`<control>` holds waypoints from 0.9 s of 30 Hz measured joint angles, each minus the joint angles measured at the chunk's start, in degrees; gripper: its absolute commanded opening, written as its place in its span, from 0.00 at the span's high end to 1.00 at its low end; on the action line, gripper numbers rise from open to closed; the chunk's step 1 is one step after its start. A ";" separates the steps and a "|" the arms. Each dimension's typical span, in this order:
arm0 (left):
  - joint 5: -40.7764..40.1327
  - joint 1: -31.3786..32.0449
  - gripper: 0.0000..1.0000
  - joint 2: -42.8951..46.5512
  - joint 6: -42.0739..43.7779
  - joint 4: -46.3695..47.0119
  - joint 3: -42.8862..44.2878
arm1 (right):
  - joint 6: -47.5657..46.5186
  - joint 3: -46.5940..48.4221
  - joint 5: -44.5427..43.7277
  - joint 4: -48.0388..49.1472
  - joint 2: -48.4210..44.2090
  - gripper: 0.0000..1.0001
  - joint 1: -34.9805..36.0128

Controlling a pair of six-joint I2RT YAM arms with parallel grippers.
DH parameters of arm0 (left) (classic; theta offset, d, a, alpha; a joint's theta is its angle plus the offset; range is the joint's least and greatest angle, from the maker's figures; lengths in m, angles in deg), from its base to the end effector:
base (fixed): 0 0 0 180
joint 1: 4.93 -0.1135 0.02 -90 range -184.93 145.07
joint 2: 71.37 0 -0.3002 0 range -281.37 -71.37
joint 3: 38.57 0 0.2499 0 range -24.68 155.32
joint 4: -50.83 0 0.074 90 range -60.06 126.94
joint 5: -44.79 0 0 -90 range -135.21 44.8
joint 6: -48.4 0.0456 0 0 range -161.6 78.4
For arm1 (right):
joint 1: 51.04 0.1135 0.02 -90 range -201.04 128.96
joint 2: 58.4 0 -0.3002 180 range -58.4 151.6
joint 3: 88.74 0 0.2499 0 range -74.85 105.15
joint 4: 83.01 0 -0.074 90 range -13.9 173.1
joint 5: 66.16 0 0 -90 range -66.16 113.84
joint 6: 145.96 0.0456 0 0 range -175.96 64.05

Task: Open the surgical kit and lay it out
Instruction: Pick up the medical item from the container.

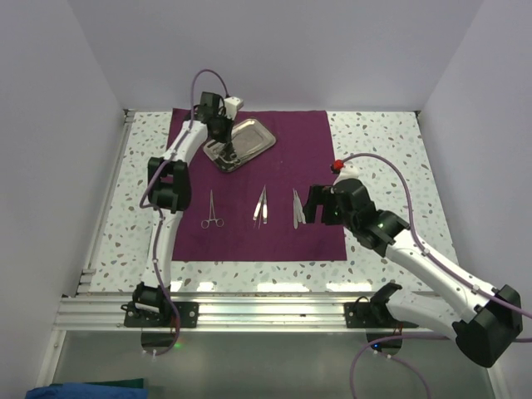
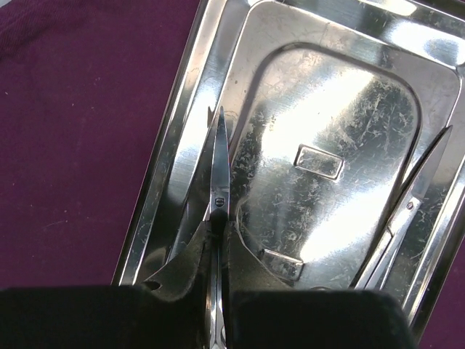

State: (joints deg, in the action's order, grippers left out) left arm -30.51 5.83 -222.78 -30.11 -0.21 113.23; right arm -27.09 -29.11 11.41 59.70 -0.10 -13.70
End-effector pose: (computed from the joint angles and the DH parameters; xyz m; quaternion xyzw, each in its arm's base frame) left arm 0.5955 -0.1249 0.1675 0.2225 0.9080 -0.1183 0.3347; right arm 0.1713 0.1184 0.3051 -0.0164 0.8868 0.1659 0.4310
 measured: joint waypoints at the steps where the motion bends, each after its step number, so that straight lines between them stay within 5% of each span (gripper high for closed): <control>1: -0.13 0.07 1.00 0.00 0.02 -0.07 0.02 | 0.02 0.00 0.00 -0.09 -0.35 0.09 0.00; 20: -0.50 1.05 1.00 7.72 -11.19 1.75 -9.07 | 0.48 -0.48 -0.04 -0.63 -6.36 0.09 0.00; 27: -5.14 1.57 1.00 19.89 -15.32 2.36 -14.71 | 0.42 -1.03 -0.04 -1.03 -6.45 0.09 -0.02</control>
State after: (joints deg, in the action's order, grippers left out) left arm -35.64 7.41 -202.89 -45.43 2.15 98.52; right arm -26.68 -30.14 11.37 58.67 -6.54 -13.72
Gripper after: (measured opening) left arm 0.075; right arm 0.907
